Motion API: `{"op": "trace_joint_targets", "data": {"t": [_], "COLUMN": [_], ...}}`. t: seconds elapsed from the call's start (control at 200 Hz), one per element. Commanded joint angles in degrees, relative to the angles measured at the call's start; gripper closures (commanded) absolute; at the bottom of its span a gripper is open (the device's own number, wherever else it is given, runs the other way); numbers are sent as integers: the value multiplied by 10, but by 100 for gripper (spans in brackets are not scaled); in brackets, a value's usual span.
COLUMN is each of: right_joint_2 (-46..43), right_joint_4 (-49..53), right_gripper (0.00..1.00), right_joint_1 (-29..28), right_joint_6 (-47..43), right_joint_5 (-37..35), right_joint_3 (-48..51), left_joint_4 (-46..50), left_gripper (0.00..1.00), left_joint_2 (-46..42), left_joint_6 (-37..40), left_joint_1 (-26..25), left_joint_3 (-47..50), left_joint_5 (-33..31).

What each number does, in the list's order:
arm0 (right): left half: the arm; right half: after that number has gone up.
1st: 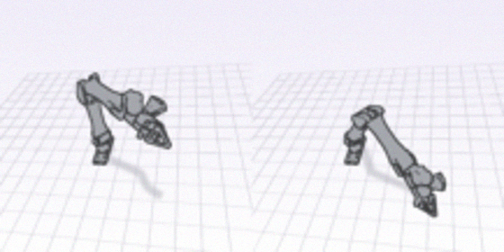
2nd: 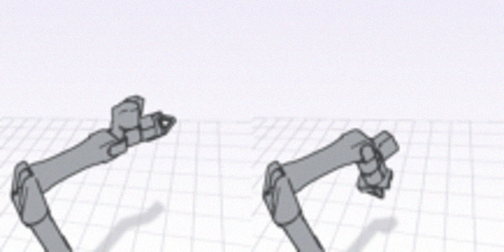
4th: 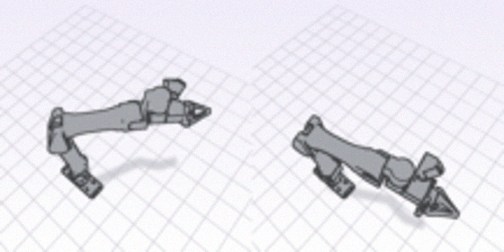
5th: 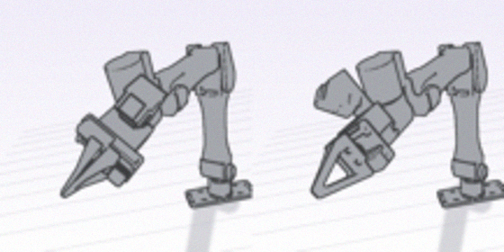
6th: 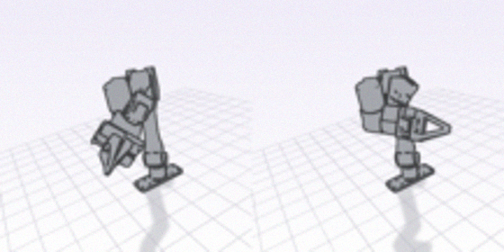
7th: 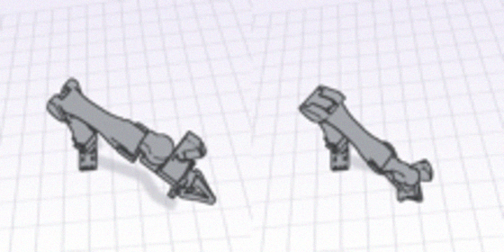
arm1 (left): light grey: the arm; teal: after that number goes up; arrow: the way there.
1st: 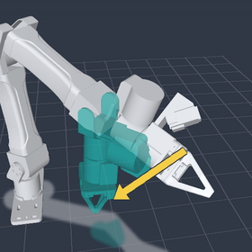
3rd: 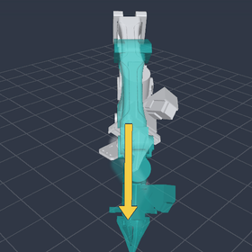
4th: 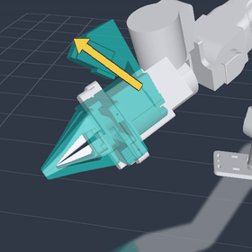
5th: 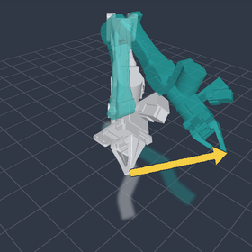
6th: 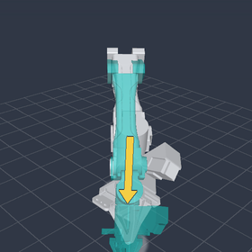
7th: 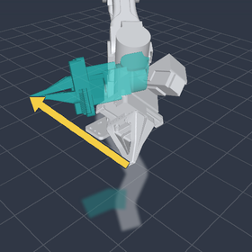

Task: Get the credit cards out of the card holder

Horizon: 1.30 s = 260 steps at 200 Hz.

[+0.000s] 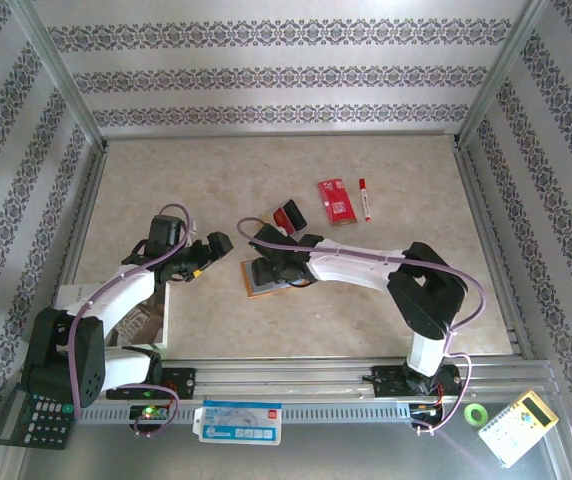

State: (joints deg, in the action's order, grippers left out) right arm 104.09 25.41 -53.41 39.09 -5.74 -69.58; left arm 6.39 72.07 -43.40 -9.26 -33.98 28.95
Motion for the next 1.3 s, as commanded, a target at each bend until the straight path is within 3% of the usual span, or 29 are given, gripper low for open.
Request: {"op": "trace_joint_targets", "data": {"t": [0.0,0.794,1.094,1.294], "right_joint_2": [23,109,119,118], "right_joint_4": [29,147,144,118], "right_gripper": [32,32,45,57], "right_joint_1": [-2,7,25,35], "right_joint_6": [7,-1,17,24], "right_joint_5": [-5,1,24,63], "right_joint_3": [-32,-94,-71,-53], "left_joint_4": [-17,-17,-11,-34], "left_gripper": [0,0,0,9], "left_joint_2": [7,10,21,32], "left_joint_6": [-6,-7,-8,-20], "left_joint_1": [7,7,7,5], "left_joint_3": [4,-2,-6,-6], "left_joint_5": [13,26,35,77]}}
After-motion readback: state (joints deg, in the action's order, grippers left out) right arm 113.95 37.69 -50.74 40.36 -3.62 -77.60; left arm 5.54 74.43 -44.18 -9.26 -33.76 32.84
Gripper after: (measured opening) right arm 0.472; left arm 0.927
